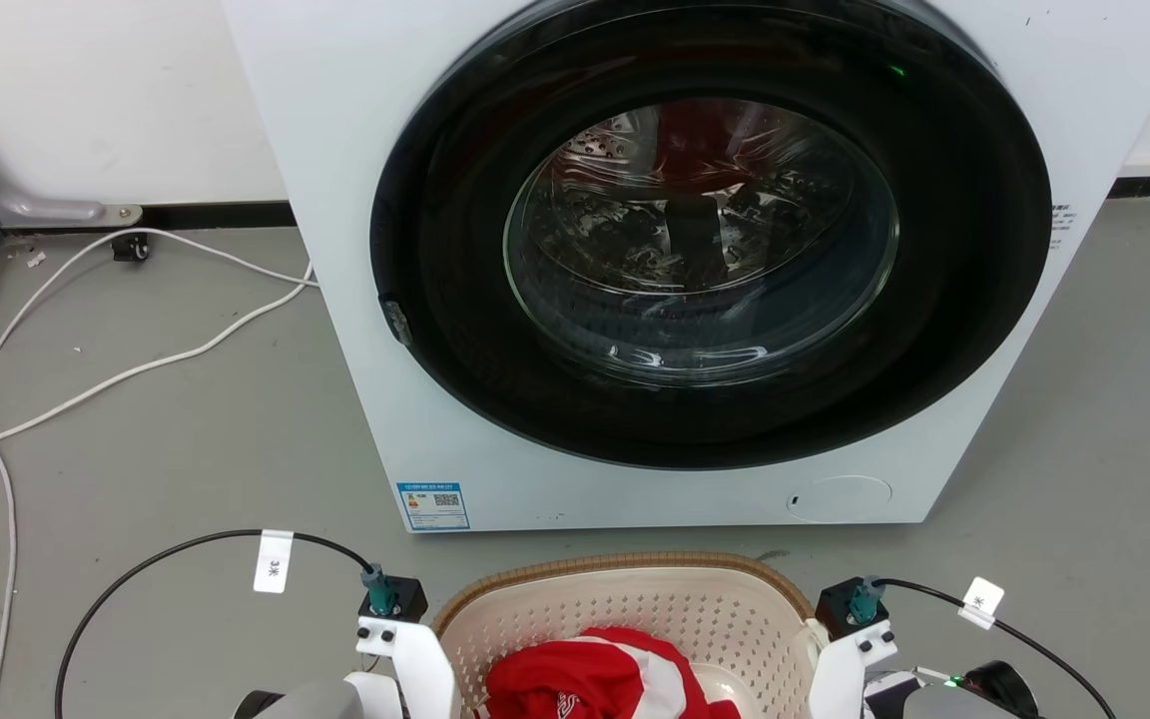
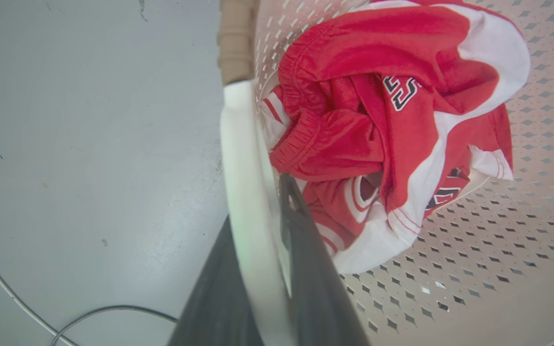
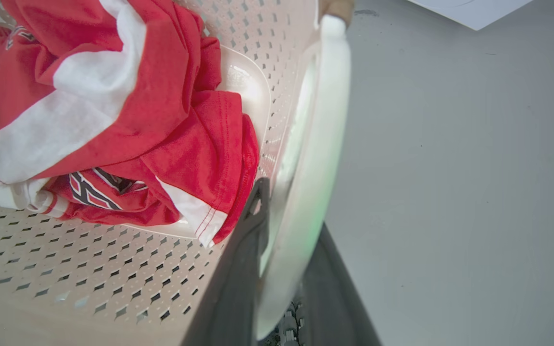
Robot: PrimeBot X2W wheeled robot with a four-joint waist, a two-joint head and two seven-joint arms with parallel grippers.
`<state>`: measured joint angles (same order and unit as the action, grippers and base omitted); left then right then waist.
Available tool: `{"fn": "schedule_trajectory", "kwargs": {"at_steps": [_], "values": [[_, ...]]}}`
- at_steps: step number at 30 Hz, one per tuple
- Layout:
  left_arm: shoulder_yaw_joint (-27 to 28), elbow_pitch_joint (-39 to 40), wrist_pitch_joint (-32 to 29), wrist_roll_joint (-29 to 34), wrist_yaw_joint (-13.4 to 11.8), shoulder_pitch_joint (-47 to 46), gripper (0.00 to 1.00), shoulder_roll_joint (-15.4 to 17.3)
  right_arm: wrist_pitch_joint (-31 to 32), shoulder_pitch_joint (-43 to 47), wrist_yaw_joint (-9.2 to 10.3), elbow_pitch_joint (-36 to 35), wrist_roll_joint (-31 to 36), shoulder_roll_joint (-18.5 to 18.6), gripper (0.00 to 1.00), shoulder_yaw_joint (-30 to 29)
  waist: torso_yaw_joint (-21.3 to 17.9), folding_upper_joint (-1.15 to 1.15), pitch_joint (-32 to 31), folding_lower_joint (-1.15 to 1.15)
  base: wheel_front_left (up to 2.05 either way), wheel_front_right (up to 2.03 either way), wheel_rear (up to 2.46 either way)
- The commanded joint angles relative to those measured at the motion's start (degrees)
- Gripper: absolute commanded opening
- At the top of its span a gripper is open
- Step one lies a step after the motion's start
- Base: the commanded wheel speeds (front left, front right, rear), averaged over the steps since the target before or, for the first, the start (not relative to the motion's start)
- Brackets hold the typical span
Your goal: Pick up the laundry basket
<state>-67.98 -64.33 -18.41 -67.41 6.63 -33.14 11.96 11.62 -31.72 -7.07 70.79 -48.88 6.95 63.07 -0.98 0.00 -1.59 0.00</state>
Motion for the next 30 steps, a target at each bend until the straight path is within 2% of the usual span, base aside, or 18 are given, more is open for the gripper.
{"fn": "schedule_trajectory", "kwargs": {"at_steps": [1,30], "values": [[-0.46,1.04,0.38,-0.5,1.48,-1.12,0.0,-1.32,-0.44,-1.01,-0.76,-0.57,-0.46,-0.98,0.0,0.76,-0.01,0.0,0.04,0.0,0.0,0.0,0.0],[-3.68,1.17,0.55,-3.97,1.49,-1.33,0.0,-0.93,-1.03,-1.38,-0.77,0.24,-5.33,-1.15,0.0,5.75,-0.26,0.0,-0.1,0.0,0.0,0.0,0.0]]}}
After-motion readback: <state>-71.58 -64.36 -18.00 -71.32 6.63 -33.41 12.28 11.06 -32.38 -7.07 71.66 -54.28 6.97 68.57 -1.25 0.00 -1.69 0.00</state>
